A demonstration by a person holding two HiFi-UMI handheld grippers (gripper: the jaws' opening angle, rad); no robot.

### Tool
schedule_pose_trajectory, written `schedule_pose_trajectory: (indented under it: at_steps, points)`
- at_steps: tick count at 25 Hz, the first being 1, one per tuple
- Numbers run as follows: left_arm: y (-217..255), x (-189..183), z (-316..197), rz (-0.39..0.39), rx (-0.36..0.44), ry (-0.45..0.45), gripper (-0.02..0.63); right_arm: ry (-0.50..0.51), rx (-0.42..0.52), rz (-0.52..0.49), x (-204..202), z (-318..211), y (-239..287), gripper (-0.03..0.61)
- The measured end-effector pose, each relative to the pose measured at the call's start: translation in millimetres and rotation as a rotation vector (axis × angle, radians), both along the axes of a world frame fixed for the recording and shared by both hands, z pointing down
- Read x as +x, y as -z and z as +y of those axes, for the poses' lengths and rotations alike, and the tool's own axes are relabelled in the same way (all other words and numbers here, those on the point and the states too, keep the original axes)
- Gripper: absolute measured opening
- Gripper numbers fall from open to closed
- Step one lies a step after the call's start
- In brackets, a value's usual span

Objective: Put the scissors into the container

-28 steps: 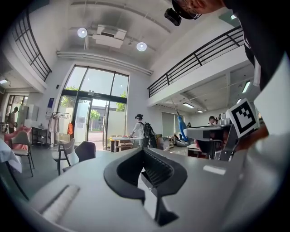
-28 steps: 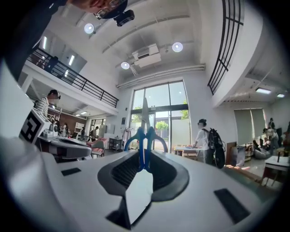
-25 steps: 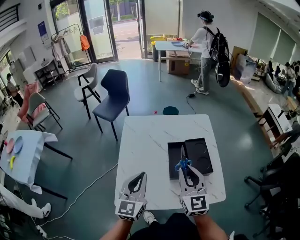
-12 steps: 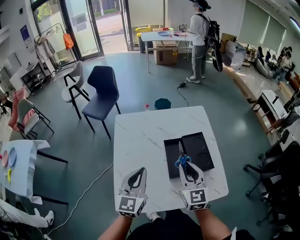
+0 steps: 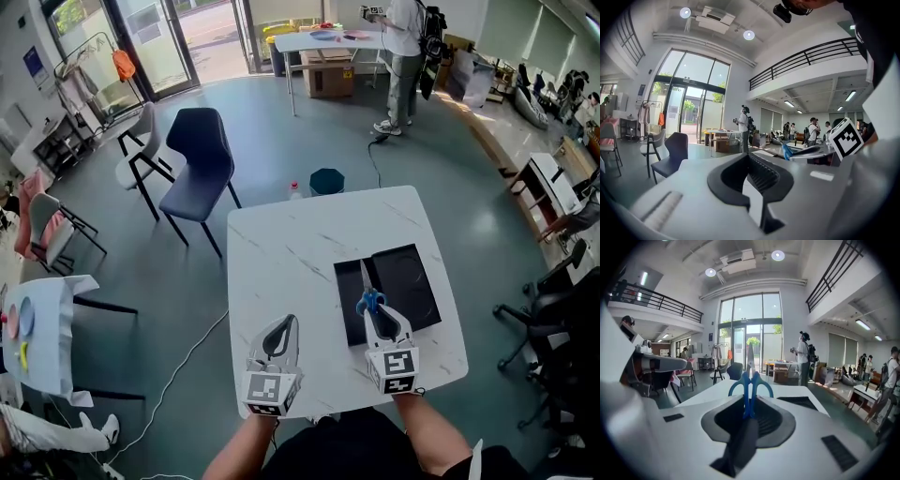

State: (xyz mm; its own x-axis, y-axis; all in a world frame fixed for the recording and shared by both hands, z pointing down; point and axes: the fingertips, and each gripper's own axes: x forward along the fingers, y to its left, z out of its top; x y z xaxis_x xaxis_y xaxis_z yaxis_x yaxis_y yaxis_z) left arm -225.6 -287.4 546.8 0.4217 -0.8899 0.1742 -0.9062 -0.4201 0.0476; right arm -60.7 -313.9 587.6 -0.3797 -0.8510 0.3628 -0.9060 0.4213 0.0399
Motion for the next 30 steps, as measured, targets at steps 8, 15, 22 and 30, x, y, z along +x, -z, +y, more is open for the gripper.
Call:
schedule_pose_trajectory:
  at_steps: [8, 15, 22, 30]
  points:
    - [-18, -1, 0, 0.001, -0.046, -0.026, 0.008, -0.075, -0.199, 0.014, 4, -18, -46, 0.077]
    - [-31, -8, -3, -0.004, -0.07, -0.021, 0.008, -0.09, -0.408, 0.053, 2, -23, -89, 0.077]
    - [-35, -6, -1, -0.008, -0.081, -0.028, 0.008, -0.108, -0.615, 0.11, 11, -20, -127, 0.077]
    - [-37, 2, 5, -0.008, -0.084, -0.036, 0.008, -0.081, -0.787, 0.17, 6, -24, -155, 0.077]
